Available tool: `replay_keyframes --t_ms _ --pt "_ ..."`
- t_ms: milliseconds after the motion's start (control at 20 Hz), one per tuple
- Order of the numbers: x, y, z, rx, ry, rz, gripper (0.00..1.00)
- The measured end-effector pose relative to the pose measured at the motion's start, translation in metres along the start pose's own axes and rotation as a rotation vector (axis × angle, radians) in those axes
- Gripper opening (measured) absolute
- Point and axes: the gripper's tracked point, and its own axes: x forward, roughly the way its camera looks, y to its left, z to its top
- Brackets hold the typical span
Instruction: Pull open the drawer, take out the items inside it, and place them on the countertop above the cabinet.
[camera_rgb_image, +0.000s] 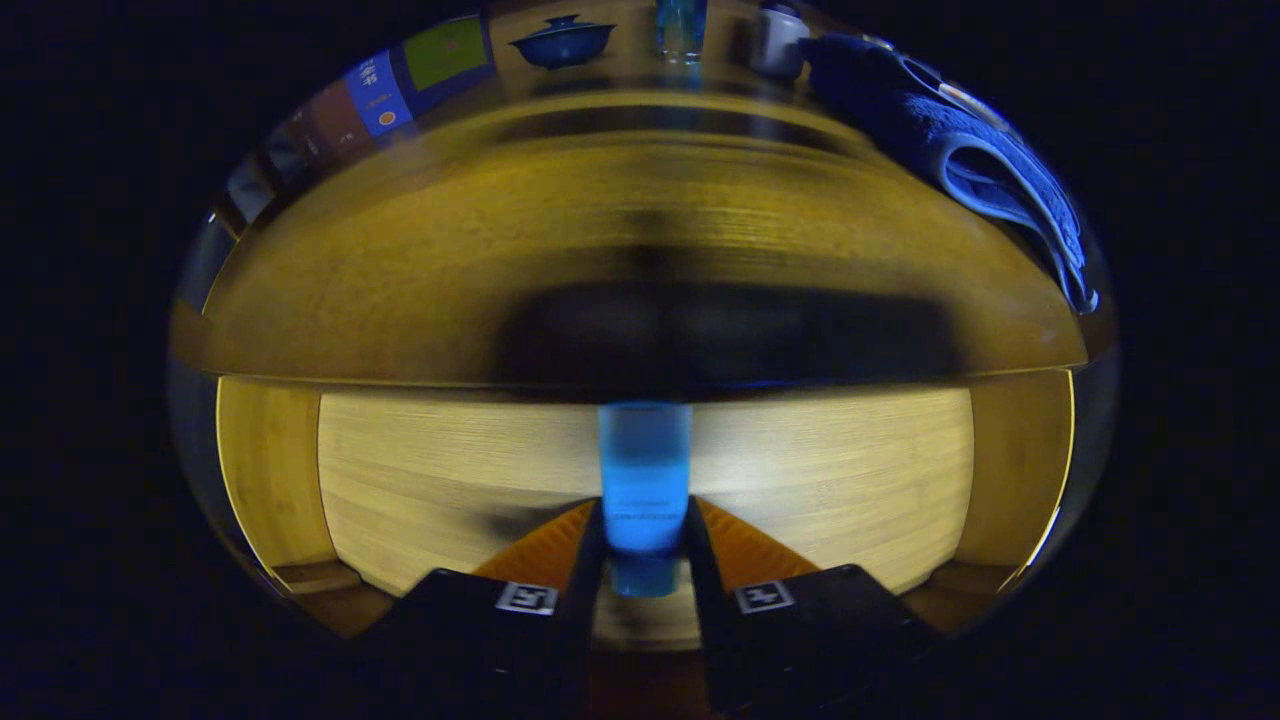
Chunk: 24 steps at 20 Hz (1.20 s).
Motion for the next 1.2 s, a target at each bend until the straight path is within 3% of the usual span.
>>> replay_keyframes --t_ms 100,350,850,1000,1200 --pt "0.012 0.0 -0.003 -0.005 -0.001 0.004 0.41" --pt "-0.005 0.008 -0.01 0.018 -0.034 0.064 0.41" --pt "-0.106 0.02 -0.013 0.011 -0.196 0.199 0.41" --pt "-0.126 0.016 0.015 0.017 -0.281 0.197 0.41" --pt "-0.137 0.013 0.085 0.021 -0.369 0.17 0.4"
